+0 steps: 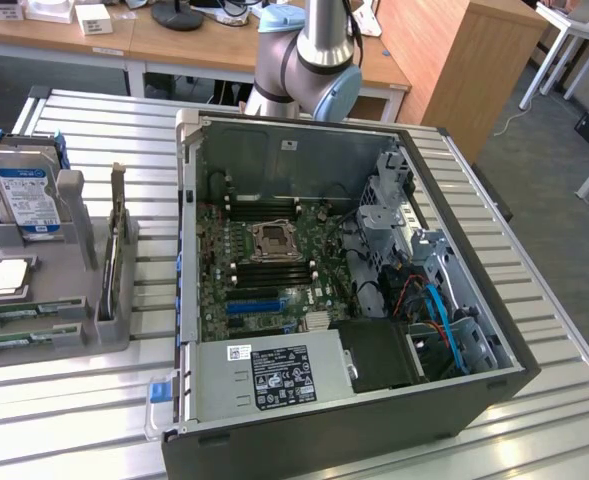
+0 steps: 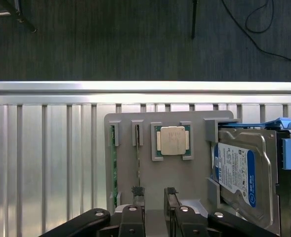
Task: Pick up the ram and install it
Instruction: 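Pick up the ram and move it above insertion slot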
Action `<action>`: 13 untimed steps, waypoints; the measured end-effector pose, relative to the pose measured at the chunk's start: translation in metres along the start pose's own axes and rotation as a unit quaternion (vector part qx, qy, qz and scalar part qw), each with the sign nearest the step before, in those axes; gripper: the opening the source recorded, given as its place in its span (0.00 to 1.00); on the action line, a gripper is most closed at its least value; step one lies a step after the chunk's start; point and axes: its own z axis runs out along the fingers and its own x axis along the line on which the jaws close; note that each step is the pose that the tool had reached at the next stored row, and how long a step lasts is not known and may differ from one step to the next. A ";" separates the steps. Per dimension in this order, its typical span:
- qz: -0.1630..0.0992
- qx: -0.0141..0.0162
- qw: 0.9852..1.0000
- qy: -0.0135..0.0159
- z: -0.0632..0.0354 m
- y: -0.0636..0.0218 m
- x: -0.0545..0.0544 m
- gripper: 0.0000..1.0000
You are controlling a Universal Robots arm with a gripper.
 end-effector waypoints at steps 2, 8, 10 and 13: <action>0.000 0.000 1.000 0.000 0.0000 0.0000 0.000 0.30; 0.000 0.000 1.000 0.000 0.0000 0.0000 0.000 0.30; 0.000 0.000 1.000 0.000 0.0000 0.0000 0.000 0.30; 0.000 0.000 1.000 0.000 0.0008 0.0000 0.000 0.30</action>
